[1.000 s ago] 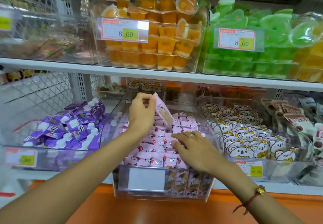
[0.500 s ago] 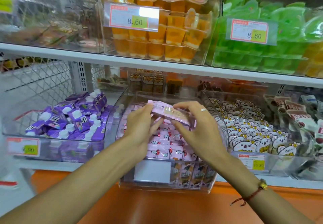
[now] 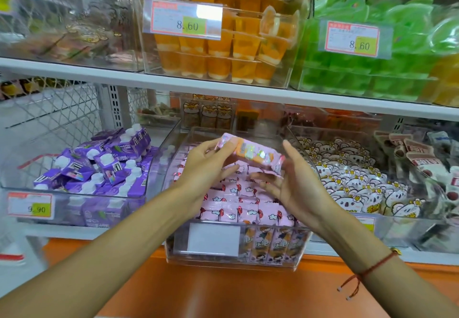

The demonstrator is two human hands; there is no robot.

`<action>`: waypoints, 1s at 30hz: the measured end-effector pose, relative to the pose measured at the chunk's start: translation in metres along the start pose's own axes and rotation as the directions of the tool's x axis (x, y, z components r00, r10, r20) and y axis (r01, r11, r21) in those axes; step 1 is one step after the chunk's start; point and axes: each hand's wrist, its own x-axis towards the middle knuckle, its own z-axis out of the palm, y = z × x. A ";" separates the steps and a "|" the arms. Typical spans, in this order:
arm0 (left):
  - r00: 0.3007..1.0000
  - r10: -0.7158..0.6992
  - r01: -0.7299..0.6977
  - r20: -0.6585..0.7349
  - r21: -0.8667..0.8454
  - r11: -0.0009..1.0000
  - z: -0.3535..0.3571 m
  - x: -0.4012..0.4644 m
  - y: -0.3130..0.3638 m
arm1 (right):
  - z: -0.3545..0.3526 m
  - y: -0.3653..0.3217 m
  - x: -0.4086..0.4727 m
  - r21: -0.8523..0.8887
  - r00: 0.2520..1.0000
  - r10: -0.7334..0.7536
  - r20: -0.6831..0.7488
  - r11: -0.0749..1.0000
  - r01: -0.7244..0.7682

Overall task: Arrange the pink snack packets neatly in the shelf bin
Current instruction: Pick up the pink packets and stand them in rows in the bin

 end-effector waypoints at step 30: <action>0.921 0.105 -0.389 0.376 0.906 0.168 -0.028 0.041 -0.017 | 0.007 -0.013 0.076 -0.968 0.962 -0.116 0.246 -0.089 0.236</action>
